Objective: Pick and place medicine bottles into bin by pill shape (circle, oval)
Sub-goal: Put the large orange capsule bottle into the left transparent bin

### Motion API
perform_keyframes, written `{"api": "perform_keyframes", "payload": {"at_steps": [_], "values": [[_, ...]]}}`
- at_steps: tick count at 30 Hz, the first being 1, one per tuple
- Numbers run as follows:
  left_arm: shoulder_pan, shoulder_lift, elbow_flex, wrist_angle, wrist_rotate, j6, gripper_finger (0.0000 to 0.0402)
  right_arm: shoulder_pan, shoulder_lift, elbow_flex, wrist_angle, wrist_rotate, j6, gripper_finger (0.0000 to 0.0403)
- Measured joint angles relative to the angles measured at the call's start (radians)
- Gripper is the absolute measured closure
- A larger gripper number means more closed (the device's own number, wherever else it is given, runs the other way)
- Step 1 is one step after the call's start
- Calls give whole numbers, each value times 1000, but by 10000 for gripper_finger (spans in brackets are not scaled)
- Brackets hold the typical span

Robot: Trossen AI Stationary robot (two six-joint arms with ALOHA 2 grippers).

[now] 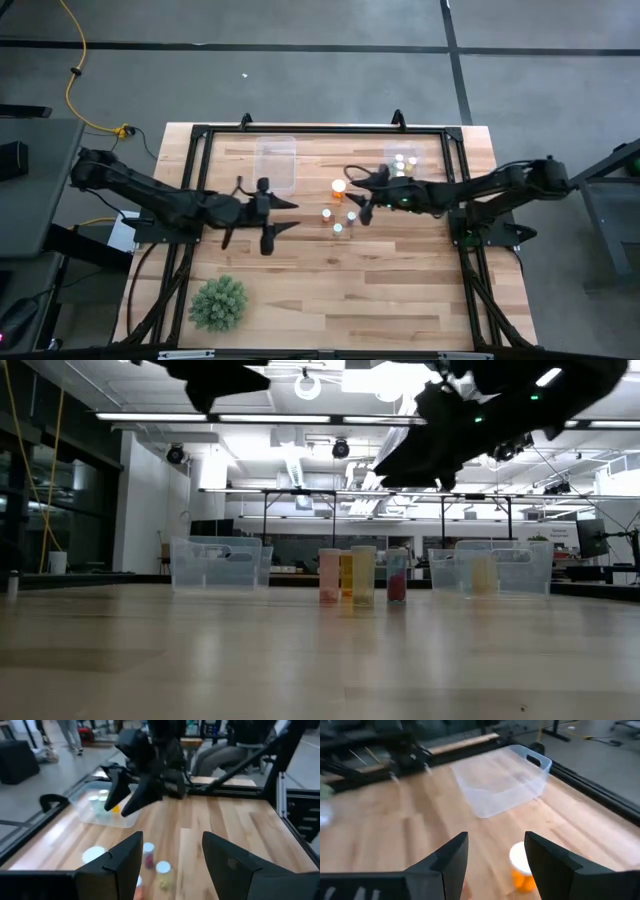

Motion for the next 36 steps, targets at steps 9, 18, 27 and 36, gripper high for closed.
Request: {"api": "perform_keyframes", "payload": {"at_steps": [9, 18, 27, 36], "values": [[-34, -168, -110, 14, -84, -23, 206, -27, 179, 125, -58, 156, 0, 208], [-35, -166, -120, 7, -84, -85, 206, -88, 339, 231, -128, 129, 22, 148], [-34, -151, -120, 8, -84, -87, 206, -92, 355, 339, -336, 50, 73, 130], [-35, -151, -120, 6, -53, -103, 206, -105, 388, 345, -420, 49, 97, 130]]}}
